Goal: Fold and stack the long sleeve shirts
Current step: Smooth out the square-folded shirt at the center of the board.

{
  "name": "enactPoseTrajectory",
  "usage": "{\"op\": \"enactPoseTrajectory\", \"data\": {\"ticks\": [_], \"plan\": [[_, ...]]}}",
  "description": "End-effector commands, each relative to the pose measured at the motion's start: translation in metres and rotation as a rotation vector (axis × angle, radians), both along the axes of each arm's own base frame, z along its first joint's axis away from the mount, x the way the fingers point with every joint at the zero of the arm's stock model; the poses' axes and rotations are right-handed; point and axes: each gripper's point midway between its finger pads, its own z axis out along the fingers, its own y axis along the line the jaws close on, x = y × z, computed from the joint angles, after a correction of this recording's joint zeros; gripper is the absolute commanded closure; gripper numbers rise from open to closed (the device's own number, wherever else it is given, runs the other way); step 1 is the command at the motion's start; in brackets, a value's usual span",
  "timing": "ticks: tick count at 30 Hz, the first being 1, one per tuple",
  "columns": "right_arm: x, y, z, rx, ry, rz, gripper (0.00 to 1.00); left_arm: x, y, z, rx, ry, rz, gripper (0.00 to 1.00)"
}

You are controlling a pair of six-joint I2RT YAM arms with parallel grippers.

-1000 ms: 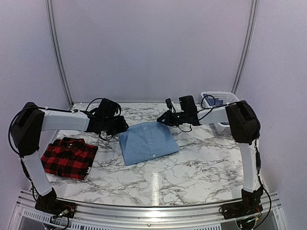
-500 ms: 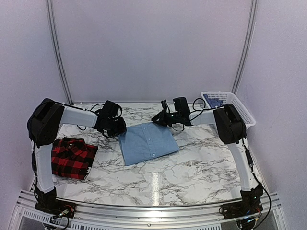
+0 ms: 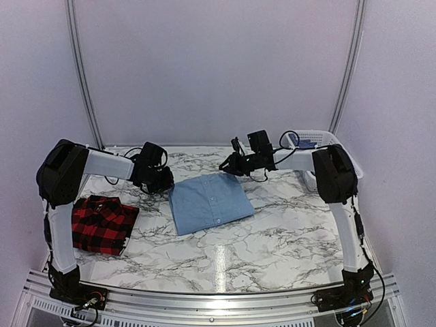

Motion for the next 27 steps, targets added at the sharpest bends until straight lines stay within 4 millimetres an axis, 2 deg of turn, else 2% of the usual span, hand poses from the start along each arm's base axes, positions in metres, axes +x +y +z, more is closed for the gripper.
{"op": "enactPoseTrajectory", "data": {"ticks": [1, 4, 7, 11, 16, 19, 21, 23, 27], "plan": [[-0.008, -0.004, 0.084, -0.038, -0.173, 0.017, 0.73, -0.001, 0.003, 0.043, 0.003, -0.058, -0.023, 0.81], [-0.030, 0.000, 0.090, -0.051, -0.185, 0.047, 0.73, -0.007, 0.007, 0.056, -0.007, -0.068, -0.026, 0.80], [-0.059, 0.009, 0.087, -0.064, -0.185, 0.091, 0.72, -0.019, 0.008, 0.067, -0.033, -0.062, -0.046, 0.77], [-0.097, 0.030, 0.081, -0.053, -0.171, 0.160, 0.72, -0.044, 0.008, 0.069, -0.091, -0.015, -0.070, 0.74], [-0.138, 0.056, 0.073, -0.057, -0.163, 0.238, 0.72, -0.081, 0.001, 0.055, -0.188, 0.084, -0.109, 0.70], [-0.153, 0.058, 0.061, -0.078, -0.151, 0.247, 0.72, -0.100, -0.002, 0.055, -0.261, 0.098, -0.123, 0.68], [-0.158, 0.058, 0.056, -0.082, -0.143, 0.248, 0.72, -0.107, -0.008, 0.061, -0.331, 0.081, -0.131, 0.68], [-0.161, 0.057, 0.052, -0.082, -0.134, 0.248, 0.72, -0.117, -0.019, 0.065, -0.388, 0.078, -0.152, 0.68], [-0.161, 0.056, 0.045, -0.090, -0.126, 0.239, 0.73, -0.131, -0.041, 0.060, -0.413, 0.093, -0.185, 0.69]]}}
